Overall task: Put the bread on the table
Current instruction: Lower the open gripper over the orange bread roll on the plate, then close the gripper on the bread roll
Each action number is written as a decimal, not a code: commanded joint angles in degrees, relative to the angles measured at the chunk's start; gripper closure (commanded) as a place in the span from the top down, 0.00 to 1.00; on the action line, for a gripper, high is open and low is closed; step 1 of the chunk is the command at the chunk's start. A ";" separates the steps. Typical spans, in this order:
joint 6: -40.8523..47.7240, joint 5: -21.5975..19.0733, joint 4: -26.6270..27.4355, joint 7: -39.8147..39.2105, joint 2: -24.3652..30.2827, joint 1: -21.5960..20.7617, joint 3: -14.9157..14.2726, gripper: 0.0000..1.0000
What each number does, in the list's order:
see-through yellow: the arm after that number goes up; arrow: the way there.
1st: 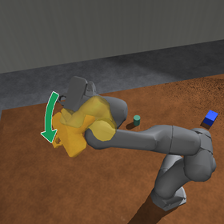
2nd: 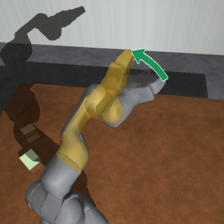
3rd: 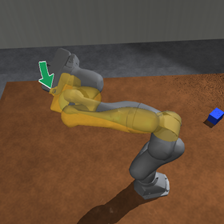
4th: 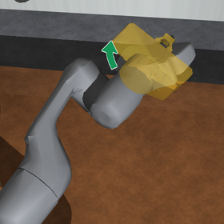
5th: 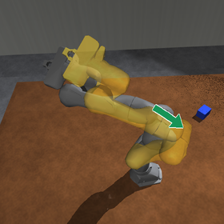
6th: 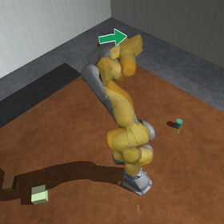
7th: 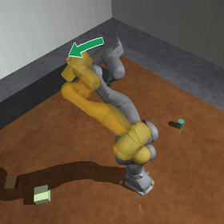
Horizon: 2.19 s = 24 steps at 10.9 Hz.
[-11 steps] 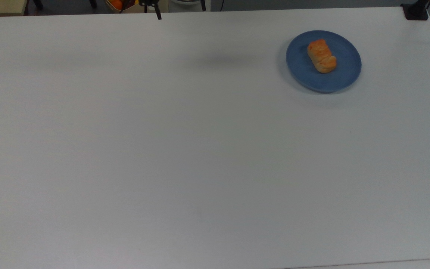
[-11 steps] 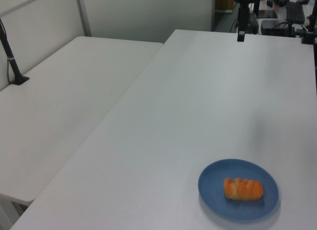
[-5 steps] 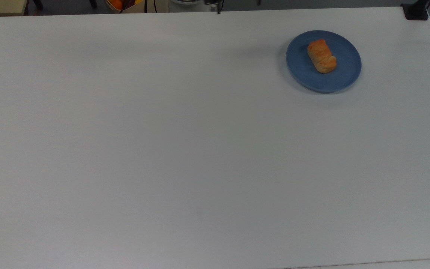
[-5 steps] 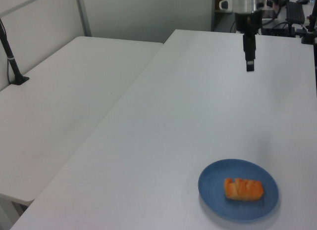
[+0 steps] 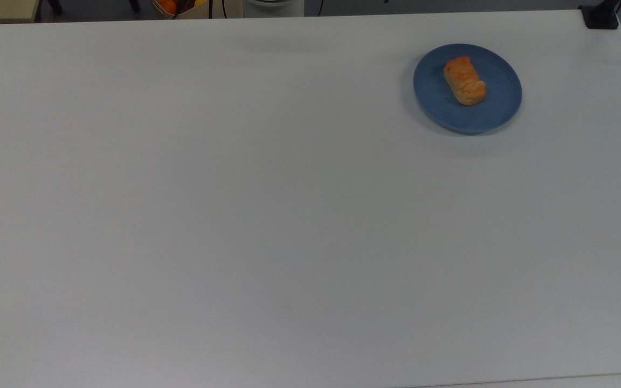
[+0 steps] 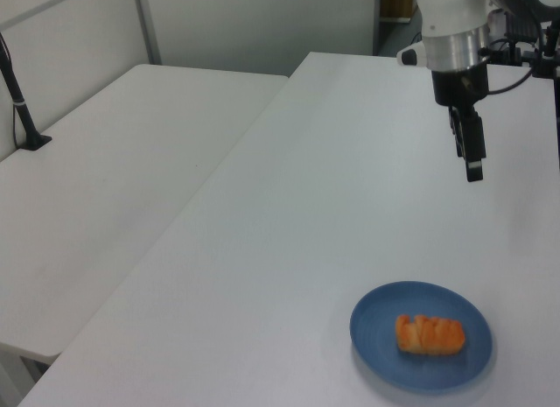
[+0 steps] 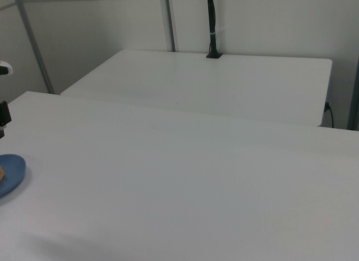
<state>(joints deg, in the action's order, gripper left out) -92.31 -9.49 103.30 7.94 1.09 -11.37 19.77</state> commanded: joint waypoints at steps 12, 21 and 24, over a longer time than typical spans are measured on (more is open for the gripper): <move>-36.78 14.03 11.13 23.94 -12.50 -6.20 7.92 1.00; -37.76 21.97 10.96 26.69 -17.08 -8.31 7.92 0.65; -37.76 21.70 11.04 27.04 -17.08 -8.40 8.00 0.07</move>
<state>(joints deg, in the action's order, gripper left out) -129.11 11.22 114.23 33.19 -15.73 -19.26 27.87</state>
